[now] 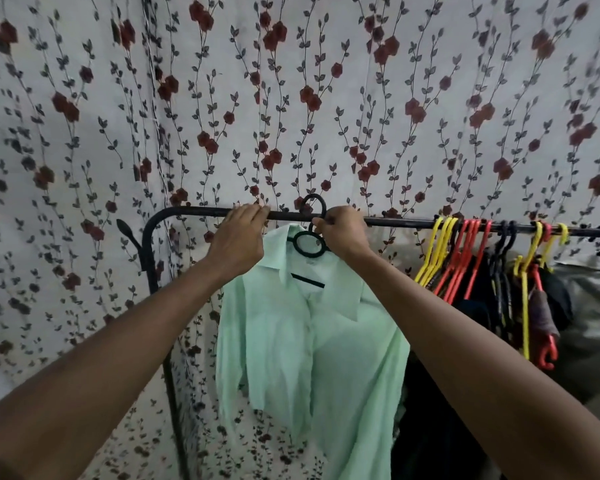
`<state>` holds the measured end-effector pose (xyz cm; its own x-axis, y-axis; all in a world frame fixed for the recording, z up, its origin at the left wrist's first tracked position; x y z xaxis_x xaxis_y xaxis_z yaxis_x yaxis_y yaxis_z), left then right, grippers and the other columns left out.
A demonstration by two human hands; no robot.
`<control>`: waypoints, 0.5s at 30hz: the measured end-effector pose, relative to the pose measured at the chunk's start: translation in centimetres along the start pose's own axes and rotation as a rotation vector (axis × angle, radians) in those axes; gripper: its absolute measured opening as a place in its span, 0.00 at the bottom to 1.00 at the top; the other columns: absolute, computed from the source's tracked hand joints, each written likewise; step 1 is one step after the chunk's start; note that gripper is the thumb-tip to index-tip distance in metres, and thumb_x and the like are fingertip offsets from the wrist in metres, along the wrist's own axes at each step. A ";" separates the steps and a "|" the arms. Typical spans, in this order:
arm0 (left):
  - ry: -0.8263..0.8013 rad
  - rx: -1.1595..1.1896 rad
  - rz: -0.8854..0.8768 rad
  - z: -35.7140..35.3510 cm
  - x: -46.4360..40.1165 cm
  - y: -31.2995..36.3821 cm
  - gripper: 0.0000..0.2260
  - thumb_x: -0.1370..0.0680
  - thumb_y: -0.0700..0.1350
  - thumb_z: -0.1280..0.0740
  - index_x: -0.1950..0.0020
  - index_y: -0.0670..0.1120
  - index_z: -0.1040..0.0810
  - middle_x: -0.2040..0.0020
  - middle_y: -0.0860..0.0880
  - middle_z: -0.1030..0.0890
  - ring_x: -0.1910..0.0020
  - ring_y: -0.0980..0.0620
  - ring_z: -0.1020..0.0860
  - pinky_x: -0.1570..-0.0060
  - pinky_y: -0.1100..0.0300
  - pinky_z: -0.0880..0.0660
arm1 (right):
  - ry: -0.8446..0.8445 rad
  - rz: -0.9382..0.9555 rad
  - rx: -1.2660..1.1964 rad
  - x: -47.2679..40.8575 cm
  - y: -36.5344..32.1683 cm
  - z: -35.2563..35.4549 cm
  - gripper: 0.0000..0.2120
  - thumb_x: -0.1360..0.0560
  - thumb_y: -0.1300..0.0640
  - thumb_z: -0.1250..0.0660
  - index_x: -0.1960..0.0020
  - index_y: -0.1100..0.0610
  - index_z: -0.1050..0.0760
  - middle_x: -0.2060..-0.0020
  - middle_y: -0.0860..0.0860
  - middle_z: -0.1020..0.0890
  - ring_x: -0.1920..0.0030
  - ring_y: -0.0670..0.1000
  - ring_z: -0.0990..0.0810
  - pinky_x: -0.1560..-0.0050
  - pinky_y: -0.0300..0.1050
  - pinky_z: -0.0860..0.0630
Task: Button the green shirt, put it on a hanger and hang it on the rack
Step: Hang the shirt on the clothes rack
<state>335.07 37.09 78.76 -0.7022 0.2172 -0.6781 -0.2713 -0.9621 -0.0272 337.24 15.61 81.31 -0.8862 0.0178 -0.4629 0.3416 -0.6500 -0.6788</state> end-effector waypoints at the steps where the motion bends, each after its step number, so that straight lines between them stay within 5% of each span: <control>1: 0.007 0.010 0.000 0.0 -0.1 0.1 0.28 0.22 0.36 0.37 0.20 0.40 0.34 0.26 0.40 0.26 0.25 0.41 0.30 0.19 0.44 0.40 | 0.012 -0.009 0.017 0.0 0.0 0.0 0.14 0.20 0.51 0.28 0.63 0.54 0.22 0.73 0.48 0.24 0.71 0.49 0.27 0.71 0.39 0.33; 6: 0.048 0.021 0.006 0.2 0.2 0.7 0.30 0.26 0.34 0.36 0.22 0.38 0.32 0.28 0.39 0.25 0.26 0.39 0.29 0.19 0.45 0.41 | 0.034 -0.067 0.057 0.0 -0.3 -1.1 0.14 0.23 0.51 0.25 0.63 0.58 0.18 0.66 0.56 0.17 0.64 0.57 0.18 0.63 0.45 0.22; 12: 0.069 0.031 -0.002 0.6 0.4 0.7 0.31 0.27 0.32 0.35 0.23 0.37 0.31 0.28 0.39 0.25 0.27 0.39 0.29 0.20 0.48 0.42 | 0.032 -0.075 0.128 0.7 -0.3 -3.0 0.18 0.22 0.50 0.26 0.67 0.58 0.22 0.73 0.50 0.25 0.71 0.51 0.27 0.73 0.40 0.39; 15: 0.085 0.027 -0.015 0.4 0.4 0.6 0.31 0.29 0.32 0.36 0.24 0.37 0.29 0.30 0.38 0.24 0.29 0.39 0.27 0.20 0.48 0.40 | 0.032 -0.076 0.123 0.9 -0.7 -3.8 0.18 0.22 0.50 0.27 0.67 0.56 0.24 0.74 0.49 0.25 0.71 0.52 0.27 0.73 0.41 0.39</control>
<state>334.35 36.69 78.78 -0.6397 0.2158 -0.7377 -0.2997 -0.9538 -0.0192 337.38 18.94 79.20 -0.8968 0.0932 -0.4325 0.2317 -0.7338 -0.6386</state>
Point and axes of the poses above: each hand's wrist, its own x-axis away from the middle knuckle, its own z-axis out of the back of the hand, y = z × x, the point moved 6 cm from there along -x, towards the middle knuckle
